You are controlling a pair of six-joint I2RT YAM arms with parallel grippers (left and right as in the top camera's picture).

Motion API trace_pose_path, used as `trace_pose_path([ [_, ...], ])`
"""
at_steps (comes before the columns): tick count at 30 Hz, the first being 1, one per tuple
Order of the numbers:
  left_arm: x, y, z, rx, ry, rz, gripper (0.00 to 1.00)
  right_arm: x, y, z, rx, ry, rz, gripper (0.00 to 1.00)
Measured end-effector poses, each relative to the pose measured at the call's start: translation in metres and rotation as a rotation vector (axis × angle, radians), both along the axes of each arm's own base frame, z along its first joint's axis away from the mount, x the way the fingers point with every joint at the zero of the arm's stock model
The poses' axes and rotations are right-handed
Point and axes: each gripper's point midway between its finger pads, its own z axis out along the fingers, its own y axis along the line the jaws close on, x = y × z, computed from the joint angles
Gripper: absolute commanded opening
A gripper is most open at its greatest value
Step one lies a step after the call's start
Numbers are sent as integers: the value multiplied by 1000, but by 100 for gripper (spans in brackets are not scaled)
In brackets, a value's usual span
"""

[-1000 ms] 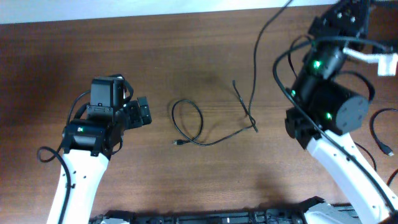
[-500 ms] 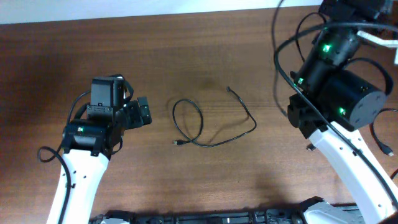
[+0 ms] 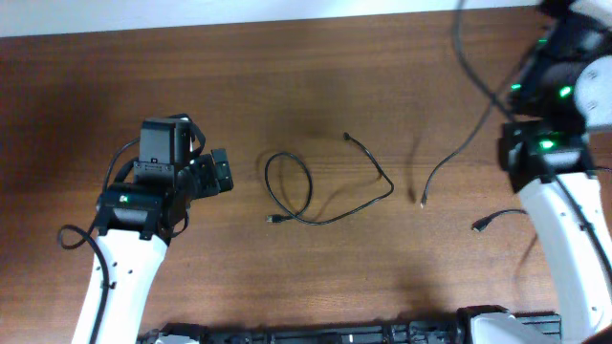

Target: Untangle cables

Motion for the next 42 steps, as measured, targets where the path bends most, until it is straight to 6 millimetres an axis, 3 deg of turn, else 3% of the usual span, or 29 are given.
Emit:
trace_pose_path([
  [5,0,0,0,0,0,0,99,-18,-98,-44,105,136,-207,4],
  [8,0,0,0,0,0,0,99,-38,-157,-83,256,184,-264,4],
  [11,0,0,0,0,0,0,99,-50,-201,-126,425,196,-257,4],
  [12,0,0,0,0,0,0,99,-54,-220,-148,505,197,-254,4],
  [14,0,0,0,0,0,0,99,-53,-231,-171,585,210,-221,4],
  [18,0,0,0,0,0,0,99,-48,-245,-216,709,267,-184,4],
  [28,0,0,0,0,0,0,99,-38,-242,-298,866,467,-169,5],
  [29,0,0,0,0,0,0,99,-37,-241,-305,877,481,-170,19],
  [31,0,0,0,0,0,0,99,-37,-241,-319,901,510,-174,61],
  [33,0,0,0,0,0,0,99,-37,-241,-324,911,522,-174,90],
  [35,0,0,0,0,0,0,99,-38,-240,-326,916,528,-175,100],
  [42,0,0,0,0,0,0,99,-25,-223,-330,953,552,-50,99],
])
